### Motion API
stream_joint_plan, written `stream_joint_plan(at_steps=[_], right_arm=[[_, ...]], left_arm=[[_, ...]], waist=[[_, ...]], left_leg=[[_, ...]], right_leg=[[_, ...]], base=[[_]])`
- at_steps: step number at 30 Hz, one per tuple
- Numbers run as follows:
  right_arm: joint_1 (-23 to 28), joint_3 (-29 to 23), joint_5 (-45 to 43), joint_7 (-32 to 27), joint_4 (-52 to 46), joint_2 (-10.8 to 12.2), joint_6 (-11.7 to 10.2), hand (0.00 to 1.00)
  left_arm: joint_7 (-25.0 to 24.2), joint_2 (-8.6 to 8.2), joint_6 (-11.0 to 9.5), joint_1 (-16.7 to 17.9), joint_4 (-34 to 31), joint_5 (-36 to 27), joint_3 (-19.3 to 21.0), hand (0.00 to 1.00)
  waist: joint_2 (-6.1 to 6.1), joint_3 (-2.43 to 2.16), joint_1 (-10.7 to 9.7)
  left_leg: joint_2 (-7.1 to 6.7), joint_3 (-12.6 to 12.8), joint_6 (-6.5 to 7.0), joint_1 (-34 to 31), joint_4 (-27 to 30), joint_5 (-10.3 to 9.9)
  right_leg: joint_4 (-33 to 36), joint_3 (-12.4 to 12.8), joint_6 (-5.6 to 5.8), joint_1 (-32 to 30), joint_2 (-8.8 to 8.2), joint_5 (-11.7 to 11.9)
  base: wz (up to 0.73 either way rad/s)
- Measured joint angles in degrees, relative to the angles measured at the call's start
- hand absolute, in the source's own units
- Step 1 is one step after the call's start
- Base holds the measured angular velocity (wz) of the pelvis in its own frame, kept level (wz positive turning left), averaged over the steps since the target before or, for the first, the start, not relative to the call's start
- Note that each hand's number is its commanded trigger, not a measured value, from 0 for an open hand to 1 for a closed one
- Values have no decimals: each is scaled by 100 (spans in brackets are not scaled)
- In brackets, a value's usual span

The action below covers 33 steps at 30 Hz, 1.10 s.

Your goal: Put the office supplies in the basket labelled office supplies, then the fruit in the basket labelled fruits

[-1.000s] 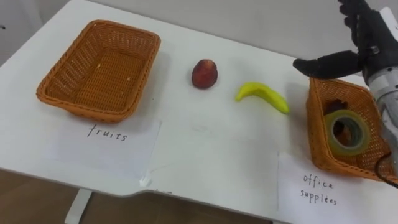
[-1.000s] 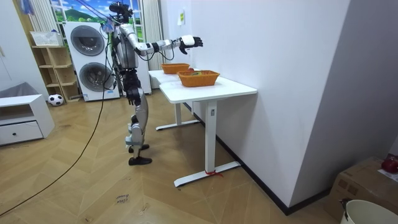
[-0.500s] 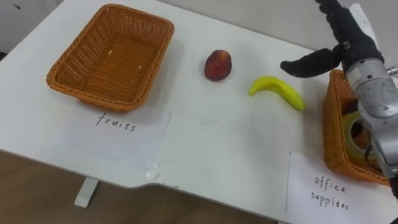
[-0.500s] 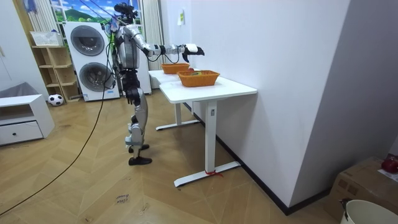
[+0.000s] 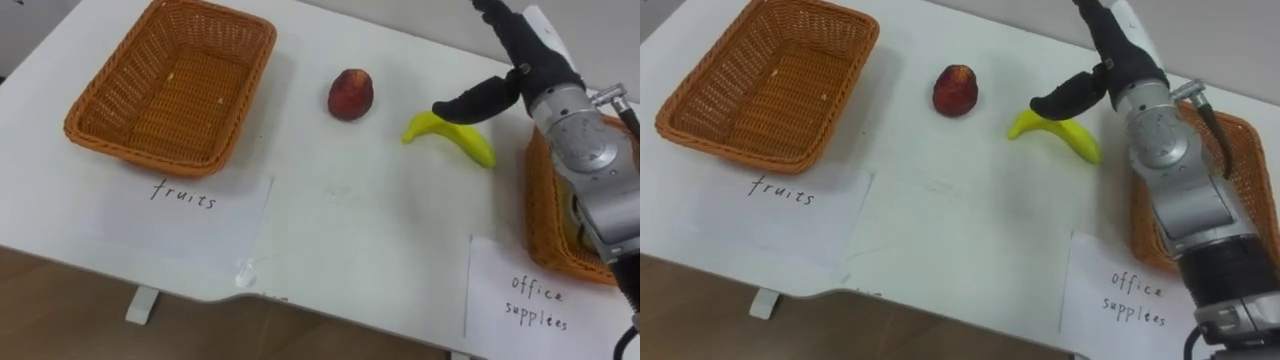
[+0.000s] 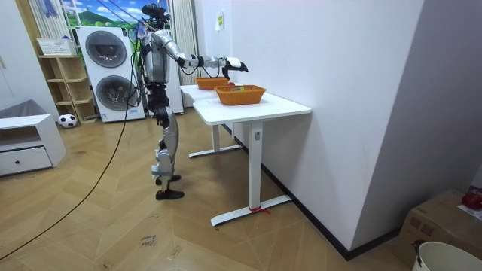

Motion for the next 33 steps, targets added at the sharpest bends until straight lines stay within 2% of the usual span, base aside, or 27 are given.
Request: stream_joint_plan(at_steps=[6, 8, 11, 15, 18, 23, 29, 33], right_arm=[[-4, 232, 5, 117, 407, -13, 1, 0], [-8, 313, -14, 169, 484, -13, -1, 0], [-23, 422, -213, 251, 617, -18, -2, 0], [-170, 432, -277, 355, 879, -51, -9, 0], [-183, 485, -395, 361, 887, -198, -9, 0], [-445, 881, -711, 478, 1189, -357, -25, 0], [-449, 1296, -704, 629, 1436, -362, -20, 0], [-450, 1325, -700, 735, 1457, -362, -11, 0]], left_arm=[[7, 60, -16, -158, 126, -188, -149, 0], [21, 70, -48, -177, 152, -230, -217, 0], [21, 86, -109, -176, 160, -218, -222, 0], [18, 113, -118, -170, 244, -216, -263, 0], [17, 143, -114, -150, 258, -204, -263, 0], [16, 176, -114, -124, 372, -233, -316, 0], [2, 259, -117, -146, 374, -232, -443, 0], [2, 259, -116, -162, 375, -230, -450, 0]], waist=[[-41, 3, -3], [-69, 17, 2], [-118, 13, 6], [-124, 10, 45], [-124, 10, 141], [-124, 10, 157], [-138, 16, 216], [-141, 16, 253]], left_leg=[[1, 0, 0, 14, 2, 0], [-2, 0, 0, 5, 2, 1], [-10, -46, 0, -8, 4, 1], [-19, -85, 2, -17, 4, 1], [-19, -98, 2, -17, 2, 1], [-18, -141, 1, -15, 5, 2], [-21, -140, 1, -2, 8, 2], [-21, -137, 2, 1, 9, 3]], right_leg=[[1, 2, 0, 13, 0, 0], [5, 5, -1, 2, 7, 0], [7, -2, 0, 5, 15, 0], [0, 3, 0, 2, 15, 0], [-2, 3, 0, 1, 20, 0], [-9, -20, 0, 21, 24, 0], [-7, -20, 0, 31, 9, 0], [-7, -20, 0, 29, 1, 0]], base=[[0], [0], [4], [1], [0], [3], [0], [0]])
